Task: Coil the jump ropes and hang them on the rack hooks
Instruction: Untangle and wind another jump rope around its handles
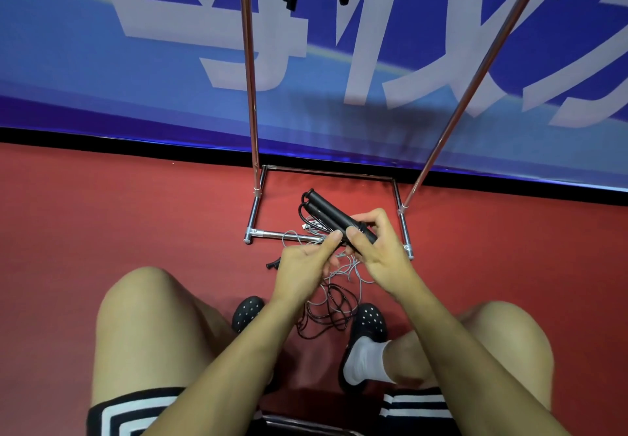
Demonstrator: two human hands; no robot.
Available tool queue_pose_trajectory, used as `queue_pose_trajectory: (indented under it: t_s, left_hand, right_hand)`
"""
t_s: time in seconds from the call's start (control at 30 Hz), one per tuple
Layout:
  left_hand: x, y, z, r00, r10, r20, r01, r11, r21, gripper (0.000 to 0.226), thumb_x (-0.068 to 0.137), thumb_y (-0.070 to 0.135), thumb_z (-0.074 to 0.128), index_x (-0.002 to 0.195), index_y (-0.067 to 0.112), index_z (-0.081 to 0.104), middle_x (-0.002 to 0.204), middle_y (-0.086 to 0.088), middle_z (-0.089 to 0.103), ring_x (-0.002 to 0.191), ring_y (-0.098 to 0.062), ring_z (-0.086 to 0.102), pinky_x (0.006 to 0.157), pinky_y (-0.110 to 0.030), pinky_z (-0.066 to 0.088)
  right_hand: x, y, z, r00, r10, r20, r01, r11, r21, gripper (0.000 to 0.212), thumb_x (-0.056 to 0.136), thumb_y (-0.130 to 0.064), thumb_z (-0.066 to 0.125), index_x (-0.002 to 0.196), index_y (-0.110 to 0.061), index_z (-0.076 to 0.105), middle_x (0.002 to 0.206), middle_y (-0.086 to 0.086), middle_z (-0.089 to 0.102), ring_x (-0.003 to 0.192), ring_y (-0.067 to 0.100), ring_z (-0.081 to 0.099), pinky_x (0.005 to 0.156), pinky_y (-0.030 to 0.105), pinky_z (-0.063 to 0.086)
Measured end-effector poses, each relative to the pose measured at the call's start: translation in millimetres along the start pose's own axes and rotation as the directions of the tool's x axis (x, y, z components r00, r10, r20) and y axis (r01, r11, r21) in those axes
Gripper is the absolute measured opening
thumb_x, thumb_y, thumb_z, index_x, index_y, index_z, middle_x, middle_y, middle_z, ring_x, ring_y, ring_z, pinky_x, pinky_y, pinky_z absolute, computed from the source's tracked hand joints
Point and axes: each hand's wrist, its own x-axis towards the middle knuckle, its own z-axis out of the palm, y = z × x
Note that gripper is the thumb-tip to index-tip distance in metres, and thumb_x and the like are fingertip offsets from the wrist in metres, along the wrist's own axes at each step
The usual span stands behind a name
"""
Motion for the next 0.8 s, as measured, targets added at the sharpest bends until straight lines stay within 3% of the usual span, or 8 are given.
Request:
queue_pose_trajectory:
  t_s: [0.1, 0.2, 0.33, 0.4, 0.5, 0.6, 0.7, 0.8]
  left_hand:
    - [4.2, 0.6, 0.4, 1.0, 0.02, 0.003, -0.02, 1.0, -0.013, 0.045, 0.093, 0.046, 0.07, 0.064, 0.011, 0.072, 0.051, 0.004, 0.056, 0.045, -0.005, 0.046, 0.049, -0.017, 0.036]
    - [8.6, 1.3, 1.0, 0.999, 0.038, 0.016, -0.039, 0.999, 0.035, 0.043, 0.098, 0.038, 0.066, 0.075, 0.003, 0.076, 0.054, 0.007, 0.062, 0.044, 0.0, 0.05, 0.05, -0.013, 0.037]
    - [11.6, 2.7, -2.0, 0.997, 0.048, 0.062, -0.056, 0.989, 0.138, 0.038, 0.102, 0.032, 0.06, 0.079, 0.007, 0.077, 0.063, 0.003, 0.07, 0.043, 0.003, 0.051, 0.052, -0.015, 0.038]
    - [12.8, 0.1, -4.2, 0.995, 0.043, 0.086, -0.06, 0.976, 0.208, 0.04, 0.104, 0.032, 0.057, 0.074, 0.012, 0.076, 0.062, 0.002, 0.07, 0.042, -0.005, 0.045, 0.05, -0.024, 0.034]
    - [9.9, -1.4, -8.3, 0.99, 0.013, 0.139, -0.047, 0.969, 0.242, 0.043, 0.102, 0.03, 0.051, 0.07, 0.015, 0.075, 0.059, -0.001, 0.068, 0.047, -0.016, 0.032, 0.052, -0.031, 0.026]
    - [2.0, 5.7, -11.7, 0.974, -0.048, 0.221, 0.0, 0.978, 0.21, 0.045, 0.102, 0.031, 0.037, 0.08, 0.017, 0.074, 0.07, 0.0, 0.073, 0.055, -0.013, 0.043, 0.06, -0.03, 0.035]
    - [-1.1, 4.6, -14.1, 0.978, -0.039, 0.207, -0.015, 0.966, 0.257, 0.062, 0.104, 0.059, 0.039, 0.058, 0.022, 0.058, 0.058, 0.002, 0.053, 0.059, -0.017, 0.041, 0.059, -0.03, 0.032]
    - [3.9, -6.6, -16.9, 0.973, -0.011, 0.232, -0.06, 0.953, 0.297, 0.056, 0.098, 0.056, 0.056, 0.055, 0.021, 0.052, 0.063, -0.01, 0.038, 0.061, -0.022, 0.032, 0.06, -0.033, 0.026]
  right_hand:
    - [-1.2, -2.2, -0.7, 1.0, -0.01, 0.019, 0.009, 0.997, 0.074, 0.025, 0.104, -0.034, 0.044, 0.107, -0.012, 0.053, 0.081, -0.006, 0.064, 0.072, 0.012, 0.059, 0.065, 0.024, 0.047]
    - [-2.3, -3.0, -2.1, 0.999, 0.021, 0.028, -0.023, 0.997, 0.073, 0.012, 0.109, -0.017, 0.045, 0.103, -0.013, 0.055, 0.09, 0.0, 0.065, 0.08, 0.009, 0.06, 0.074, 0.022, 0.05]
    - [-4.4, 6.5, -5.5, 0.991, 0.053, 0.121, -0.055, 0.998, 0.006, 0.009, 0.105, -0.018, 0.057, 0.113, -0.022, 0.058, 0.095, -0.001, 0.072, 0.089, 0.009, 0.066, 0.088, 0.029, 0.051]
    - [-5.9, 13.1, -5.9, 0.99, 0.032, 0.139, -0.029, 0.999, -0.022, 0.017, 0.101, -0.018, 0.063, 0.118, -0.019, 0.059, 0.113, 0.0, 0.07, 0.102, 0.017, 0.069, 0.094, 0.034, 0.053]
    - [-7.6, 18.5, -3.0, 0.991, 0.014, 0.136, -0.01, 1.0, -0.027, 0.024, 0.097, -0.011, 0.069, 0.118, -0.019, 0.061, 0.127, -0.006, 0.061, 0.113, 0.014, 0.066, 0.097, 0.031, 0.052]
    - [-8.1, 23.5, -3.7, 0.988, 0.039, 0.147, -0.031, 0.998, -0.055, 0.029, 0.093, -0.014, 0.074, 0.118, -0.022, 0.061, 0.126, -0.006, 0.062, 0.112, 0.015, 0.066, 0.098, 0.037, 0.053]
    - [-11.2, 24.8, -4.0, 0.974, 0.108, 0.199, -0.083, 0.988, -0.131, 0.043, 0.082, -0.036, 0.081, 0.119, -0.036, 0.059, 0.114, -0.007, 0.071, 0.106, 0.016, 0.07, 0.099, 0.046, 0.054]
    - [-11.9, 28.5, -3.1, 0.969, 0.135, 0.206, -0.101, 0.981, -0.166, 0.057, 0.073, -0.043, 0.084, 0.121, -0.044, 0.054, 0.11, -0.006, 0.073, 0.102, 0.017, 0.072, 0.099, 0.052, 0.054]
